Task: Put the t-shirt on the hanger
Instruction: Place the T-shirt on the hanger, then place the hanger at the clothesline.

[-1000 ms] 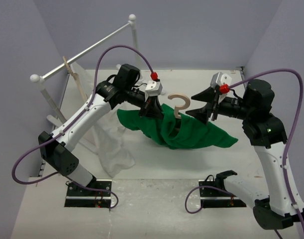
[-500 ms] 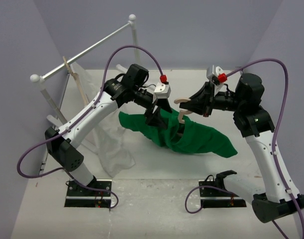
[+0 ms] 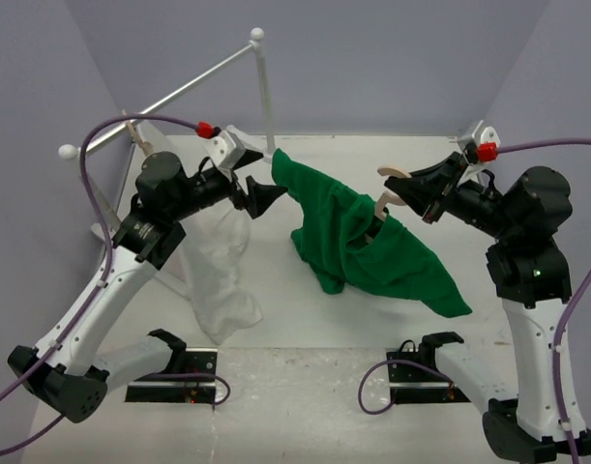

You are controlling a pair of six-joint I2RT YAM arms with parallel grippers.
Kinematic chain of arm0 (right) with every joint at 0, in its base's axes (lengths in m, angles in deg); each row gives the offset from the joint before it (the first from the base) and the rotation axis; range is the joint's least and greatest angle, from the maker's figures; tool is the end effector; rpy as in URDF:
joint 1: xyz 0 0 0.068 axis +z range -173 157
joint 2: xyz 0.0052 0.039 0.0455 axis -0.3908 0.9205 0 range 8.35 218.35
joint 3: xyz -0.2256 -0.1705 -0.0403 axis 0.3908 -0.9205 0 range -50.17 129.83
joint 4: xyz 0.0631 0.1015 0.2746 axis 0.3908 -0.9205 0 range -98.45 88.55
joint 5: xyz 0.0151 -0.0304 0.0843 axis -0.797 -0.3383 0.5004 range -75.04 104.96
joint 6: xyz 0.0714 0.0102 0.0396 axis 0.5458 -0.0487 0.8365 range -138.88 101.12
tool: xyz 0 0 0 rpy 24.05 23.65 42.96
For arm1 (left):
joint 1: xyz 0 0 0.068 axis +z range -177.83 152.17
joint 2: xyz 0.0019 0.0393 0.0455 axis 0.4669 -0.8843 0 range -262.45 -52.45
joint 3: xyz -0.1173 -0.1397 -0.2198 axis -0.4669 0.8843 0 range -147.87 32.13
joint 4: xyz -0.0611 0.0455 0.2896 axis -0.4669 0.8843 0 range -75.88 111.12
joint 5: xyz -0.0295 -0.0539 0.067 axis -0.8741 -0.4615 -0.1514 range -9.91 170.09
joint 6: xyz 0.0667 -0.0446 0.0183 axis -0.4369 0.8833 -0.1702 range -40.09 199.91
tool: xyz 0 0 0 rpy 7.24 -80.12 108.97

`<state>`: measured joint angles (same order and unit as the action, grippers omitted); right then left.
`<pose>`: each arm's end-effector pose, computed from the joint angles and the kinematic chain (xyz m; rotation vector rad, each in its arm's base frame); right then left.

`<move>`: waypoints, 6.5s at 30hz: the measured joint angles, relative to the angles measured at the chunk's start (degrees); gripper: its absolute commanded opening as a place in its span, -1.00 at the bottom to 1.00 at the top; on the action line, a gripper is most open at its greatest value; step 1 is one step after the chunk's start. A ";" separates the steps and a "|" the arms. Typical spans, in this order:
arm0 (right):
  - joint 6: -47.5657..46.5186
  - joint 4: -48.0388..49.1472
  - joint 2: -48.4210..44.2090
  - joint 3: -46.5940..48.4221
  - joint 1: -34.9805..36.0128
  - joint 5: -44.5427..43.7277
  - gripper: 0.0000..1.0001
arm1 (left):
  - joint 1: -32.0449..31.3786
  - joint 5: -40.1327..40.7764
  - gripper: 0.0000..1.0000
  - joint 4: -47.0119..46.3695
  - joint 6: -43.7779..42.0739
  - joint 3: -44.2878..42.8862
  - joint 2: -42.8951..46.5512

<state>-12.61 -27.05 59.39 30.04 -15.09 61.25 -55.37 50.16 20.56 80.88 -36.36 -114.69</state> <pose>0.1798 0.0772 0.5281 -0.6762 1.4313 0.8006 0.2530 -0.1723 0.4491 0.7706 1.4373 -0.7950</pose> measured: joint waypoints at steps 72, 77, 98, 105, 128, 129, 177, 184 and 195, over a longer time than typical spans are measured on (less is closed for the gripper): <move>1.96 0.99 2.99 0.65 1.15 6.77 -1.00 | -13.73 -29.08 0.17 -28.18 27.64 -19.97 -28.62; 3.08 3.15 2.81 0.65 1.34 9.12 -1.00 | -14.93 -31.10 -0.13 -27.81 29.23 -20.80 -32.49; 5.71 6.84 0.78 -2.88 1.50 4.88 0.97 | -16.68 -35.44 -1.00 -25.00 30.78 -24.51 -34.65; 5.33 4.83 -17.44 -16.88 0.42 -21.27 0.95 | -9.69 -33.39 -1.00 -19.76 29.99 -26.13 -34.31; -0.91 -1.95 -14.30 -26.56 0.32 -36.65 -1.00 | -3.20 -28.99 -1.00 -6.69 26.64 -41.44 -29.25; -0.95 -1.25 -13.96 -26.62 0.32 -36.64 -1.00 | -3.19 -29.01 -1.00 -6.59 26.68 -41.44 -29.25; -25.93 -32.33 11.91 16.96 5.53 4.34 0.21 | -1.56 -55.47 -1.00 -27.22 32.72 -36.86 -35.58; -26.88 -33.32 13.16 14.18 9.18 -2.02 -0.58 | -1.76 -55.62 -1.00 -28.19 32.93 -37.07 -35.61; -26.61 -23.55 8.19 5.00 11.22 -4.66 -1.00 | -1.87 -54.24 0.55 -28.02 33.01 -37.14 -35.61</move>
<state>-39.22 -50.60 67.58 35.04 -3.87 56.58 -57.24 -4.08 -7.46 113.89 -73.50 -150.30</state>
